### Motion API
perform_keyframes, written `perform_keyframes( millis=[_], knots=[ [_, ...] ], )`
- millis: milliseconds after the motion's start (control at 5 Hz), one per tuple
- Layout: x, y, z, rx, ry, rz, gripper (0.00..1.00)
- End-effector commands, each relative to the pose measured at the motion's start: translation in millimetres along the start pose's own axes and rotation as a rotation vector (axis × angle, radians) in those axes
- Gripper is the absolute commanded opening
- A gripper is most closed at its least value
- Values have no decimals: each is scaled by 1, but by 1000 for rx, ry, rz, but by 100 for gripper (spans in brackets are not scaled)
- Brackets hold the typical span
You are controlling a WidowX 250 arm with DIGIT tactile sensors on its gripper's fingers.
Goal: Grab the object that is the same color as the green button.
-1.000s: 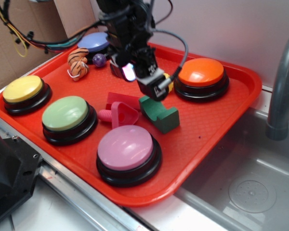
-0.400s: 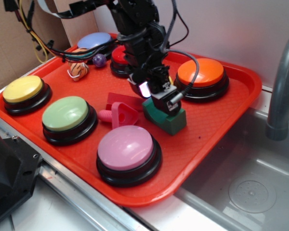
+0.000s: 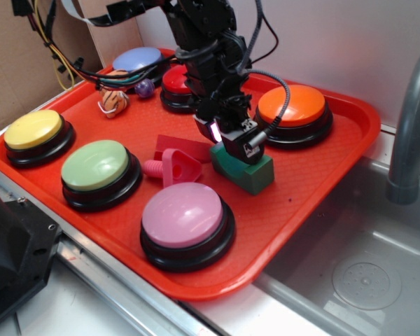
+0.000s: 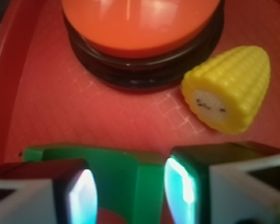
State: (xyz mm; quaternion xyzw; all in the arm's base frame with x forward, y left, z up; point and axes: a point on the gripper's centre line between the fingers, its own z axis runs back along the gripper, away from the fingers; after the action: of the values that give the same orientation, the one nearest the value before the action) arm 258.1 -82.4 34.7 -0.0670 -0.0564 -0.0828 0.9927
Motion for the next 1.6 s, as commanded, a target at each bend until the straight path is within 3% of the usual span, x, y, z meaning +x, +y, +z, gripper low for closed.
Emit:
perform_keyframes(
  millis=[0,200,400,1000,1400],
  knots=[
    [-10,2,-1,5,2,40,0],
    [-12,5,0,4,0,77,0],
    [-9,6,16,40,1,123,0],
    [12,20,135,163,-83,267,0],
    [-17,57,195,248,-135,443,0]
  ],
)
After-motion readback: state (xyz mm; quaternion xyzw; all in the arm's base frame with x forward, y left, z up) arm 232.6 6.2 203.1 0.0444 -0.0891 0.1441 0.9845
